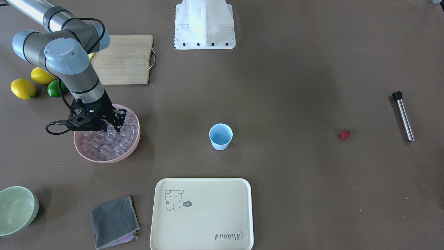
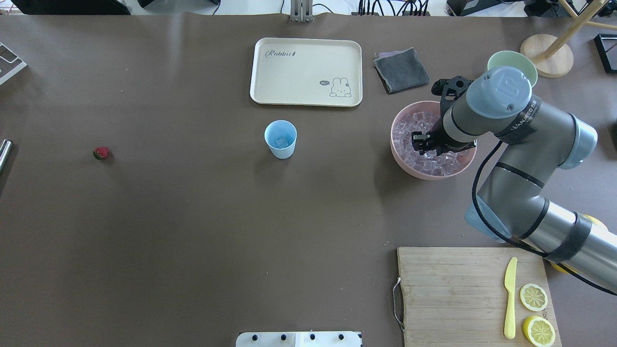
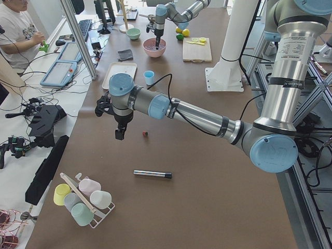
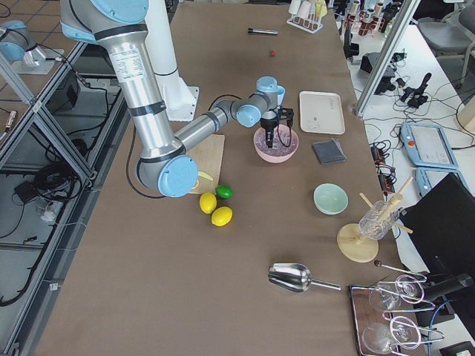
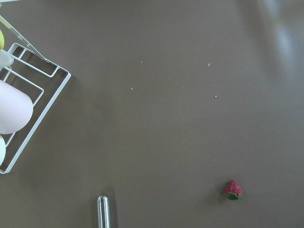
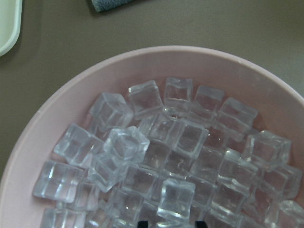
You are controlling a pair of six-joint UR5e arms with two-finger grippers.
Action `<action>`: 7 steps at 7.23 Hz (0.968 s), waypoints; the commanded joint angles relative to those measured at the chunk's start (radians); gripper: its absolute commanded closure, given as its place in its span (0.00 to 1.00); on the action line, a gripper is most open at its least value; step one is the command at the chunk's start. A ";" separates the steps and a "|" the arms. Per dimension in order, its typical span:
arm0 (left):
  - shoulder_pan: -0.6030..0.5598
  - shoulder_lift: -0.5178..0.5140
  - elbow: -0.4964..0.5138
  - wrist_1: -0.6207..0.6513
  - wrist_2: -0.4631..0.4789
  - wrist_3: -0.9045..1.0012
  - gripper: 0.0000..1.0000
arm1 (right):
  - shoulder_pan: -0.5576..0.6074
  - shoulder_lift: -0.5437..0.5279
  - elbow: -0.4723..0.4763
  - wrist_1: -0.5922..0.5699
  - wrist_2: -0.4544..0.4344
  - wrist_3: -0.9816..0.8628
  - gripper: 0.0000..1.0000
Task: Mash ice and strawberries in cup
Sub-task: 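Lower the right gripper into the ice and grasp another cube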
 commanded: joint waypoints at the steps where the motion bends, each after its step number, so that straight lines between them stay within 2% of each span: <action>1: 0.000 0.000 -0.001 0.000 0.000 0.000 0.02 | 0.000 -0.001 0.003 0.000 -0.001 0.004 0.73; 2: 0.000 0.000 -0.001 0.000 0.000 0.000 0.02 | 0.000 -0.001 0.009 0.002 -0.015 0.004 0.95; 3: 0.000 0.000 -0.001 0.000 0.000 0.000 0.02 | 0.000 0.002 0.022 0.000 -0.023 -0.005 1.00; 4: 0.000 0.000 -0.001 0.000 0.000 0.000 0.02 | 0.006 0.015 0.057 -0.018 -0.011 -0.006 1.00; 5: 0.000 0.000 -0.001 0.000 -0.002 0.000 0.02 | 0.023 0.051 0.110 -0.108 0.008 -0.006 1.00; 7: 0.000 0.004 0.001 0.000 0.000 -0.002 0.02 | 0.032 0.340 0.109 -0.385 0.008 -0.013 1.00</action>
